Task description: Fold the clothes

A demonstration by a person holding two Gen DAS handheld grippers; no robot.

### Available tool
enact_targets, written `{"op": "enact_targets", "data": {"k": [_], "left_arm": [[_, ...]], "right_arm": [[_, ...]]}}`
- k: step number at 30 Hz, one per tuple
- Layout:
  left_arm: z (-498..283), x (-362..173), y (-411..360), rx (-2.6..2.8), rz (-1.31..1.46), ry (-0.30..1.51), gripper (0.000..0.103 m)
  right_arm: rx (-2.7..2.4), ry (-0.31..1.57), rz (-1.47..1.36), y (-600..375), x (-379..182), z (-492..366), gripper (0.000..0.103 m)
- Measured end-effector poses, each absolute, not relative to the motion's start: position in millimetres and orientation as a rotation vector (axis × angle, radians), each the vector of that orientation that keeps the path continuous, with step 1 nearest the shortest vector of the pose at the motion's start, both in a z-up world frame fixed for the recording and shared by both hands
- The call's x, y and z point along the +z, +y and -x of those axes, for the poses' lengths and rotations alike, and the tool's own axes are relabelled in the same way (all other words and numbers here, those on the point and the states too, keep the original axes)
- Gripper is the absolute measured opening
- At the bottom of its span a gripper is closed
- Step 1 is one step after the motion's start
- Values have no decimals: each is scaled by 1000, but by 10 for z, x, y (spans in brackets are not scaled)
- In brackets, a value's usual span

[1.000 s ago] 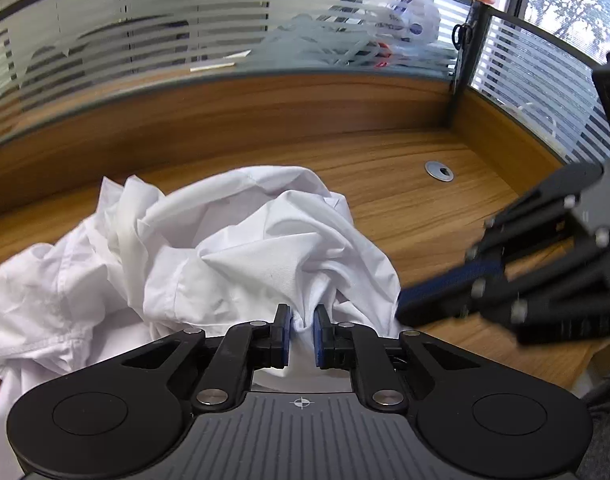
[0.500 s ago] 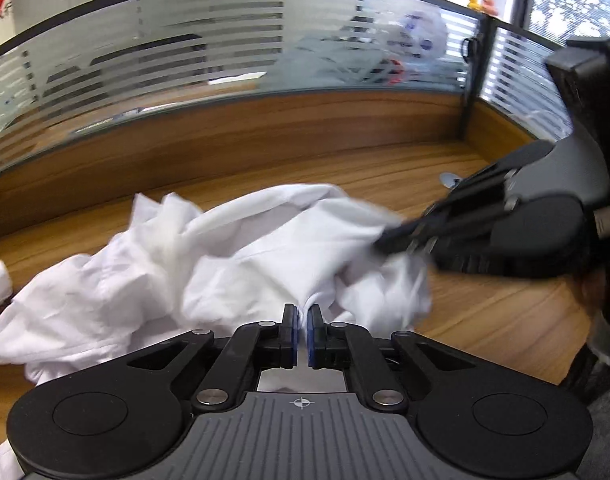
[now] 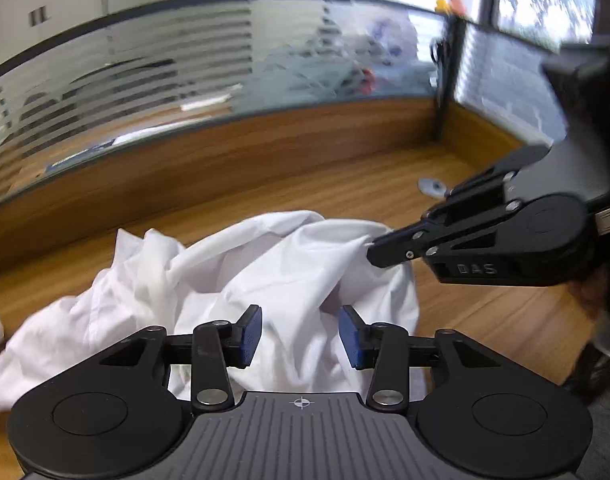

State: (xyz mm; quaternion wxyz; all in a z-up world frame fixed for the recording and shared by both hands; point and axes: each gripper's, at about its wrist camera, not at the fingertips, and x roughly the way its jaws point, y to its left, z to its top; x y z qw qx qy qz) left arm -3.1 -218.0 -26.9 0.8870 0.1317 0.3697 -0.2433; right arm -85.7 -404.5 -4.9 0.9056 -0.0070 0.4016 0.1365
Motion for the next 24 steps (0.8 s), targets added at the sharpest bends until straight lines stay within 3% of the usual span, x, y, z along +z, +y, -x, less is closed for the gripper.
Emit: {"op": "enact_targets", "data": {"k": [1, 4, 5, 13, 24], "left_arm": [[-13, -300, -2231, -496, -300, 768, 43], [-124, -325, -2300, -480, -309, 767, 11], [-155, -317, -2304, -479, -295, 767, 8], [-238, -194, -2226, -479, -235, 762, 6], [-150, -218, -2193, -493, -165, 783, 2]], "right_arm": [[281, 828, 14, -4039, -44, 857, 2], [265, 825, 35, -4022, -25, 865, 2], [258, 819, 45, -4021, -2, 877, 2], [316, 734, 8, -3964, 295, 1012, 3], [261, 976, -29, -3783, -480, 423, 2]]}}
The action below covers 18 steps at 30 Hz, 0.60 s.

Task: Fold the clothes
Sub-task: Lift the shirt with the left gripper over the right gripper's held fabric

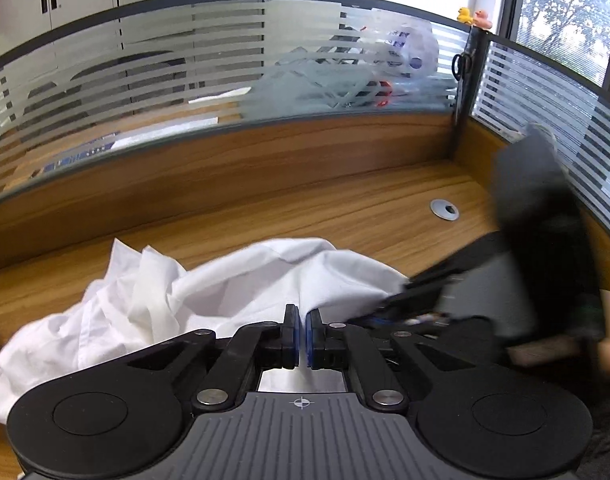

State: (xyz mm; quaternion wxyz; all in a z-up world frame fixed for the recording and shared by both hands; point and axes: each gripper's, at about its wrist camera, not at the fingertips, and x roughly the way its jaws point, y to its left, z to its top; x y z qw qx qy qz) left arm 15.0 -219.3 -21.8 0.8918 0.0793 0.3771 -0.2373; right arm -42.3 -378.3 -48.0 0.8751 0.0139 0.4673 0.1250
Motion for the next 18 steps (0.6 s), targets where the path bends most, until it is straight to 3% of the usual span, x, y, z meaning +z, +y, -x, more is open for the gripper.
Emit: {"op": "enact_targets", "data": {"k": [18], "left_arm": [[-532, -314, -2296, -433, -140, 755, 3]], "right_arm": [[291, 1050, -9, -3834, -906, 540, 11]]}}
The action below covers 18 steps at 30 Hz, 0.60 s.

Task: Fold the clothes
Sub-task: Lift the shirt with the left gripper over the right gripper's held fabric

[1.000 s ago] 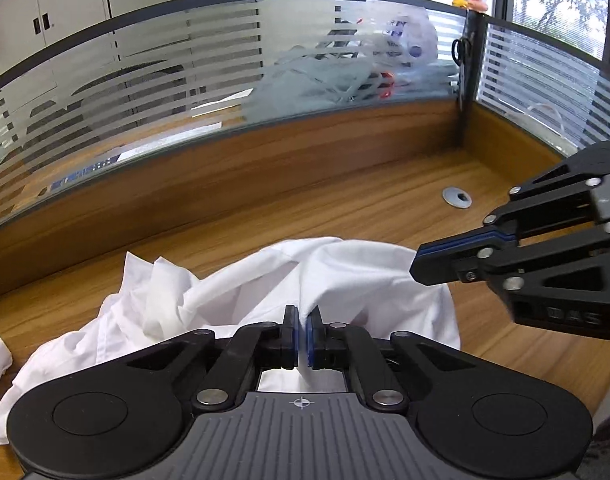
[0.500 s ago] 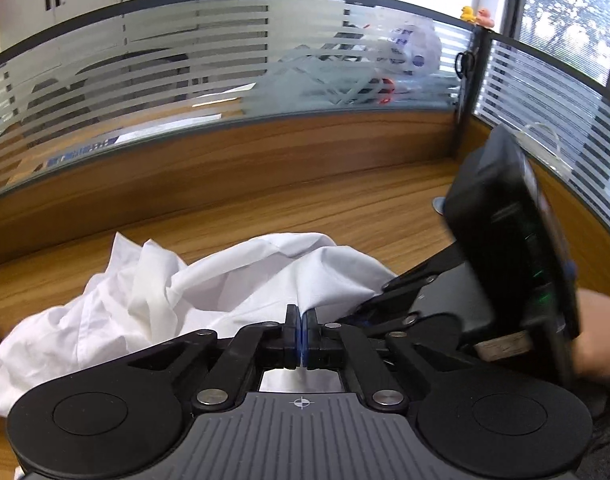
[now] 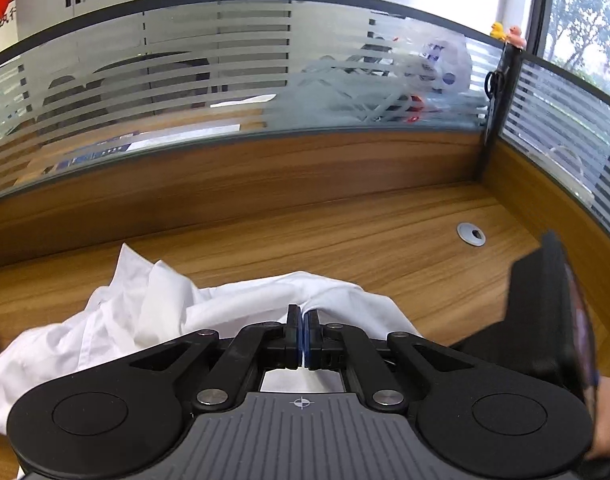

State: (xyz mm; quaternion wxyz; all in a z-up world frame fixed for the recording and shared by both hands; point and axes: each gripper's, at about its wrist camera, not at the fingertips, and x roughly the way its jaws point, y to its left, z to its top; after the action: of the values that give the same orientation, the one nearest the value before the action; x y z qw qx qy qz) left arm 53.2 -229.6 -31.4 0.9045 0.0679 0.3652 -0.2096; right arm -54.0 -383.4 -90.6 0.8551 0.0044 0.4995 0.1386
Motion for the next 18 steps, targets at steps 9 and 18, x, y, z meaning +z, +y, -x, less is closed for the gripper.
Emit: {"op": "enact_targets", "data": {"k": [9, 18], "left_arm": [[-738, -378, -2305, -447, -139, 788, 3], [-726, -216, -2228, -502, -122, 771, 4]], "right_arm": [[270, 1032, -122, -3971, -929, 536, 12], [236, 965, -323, -4121, -866, 368, 29]]}}
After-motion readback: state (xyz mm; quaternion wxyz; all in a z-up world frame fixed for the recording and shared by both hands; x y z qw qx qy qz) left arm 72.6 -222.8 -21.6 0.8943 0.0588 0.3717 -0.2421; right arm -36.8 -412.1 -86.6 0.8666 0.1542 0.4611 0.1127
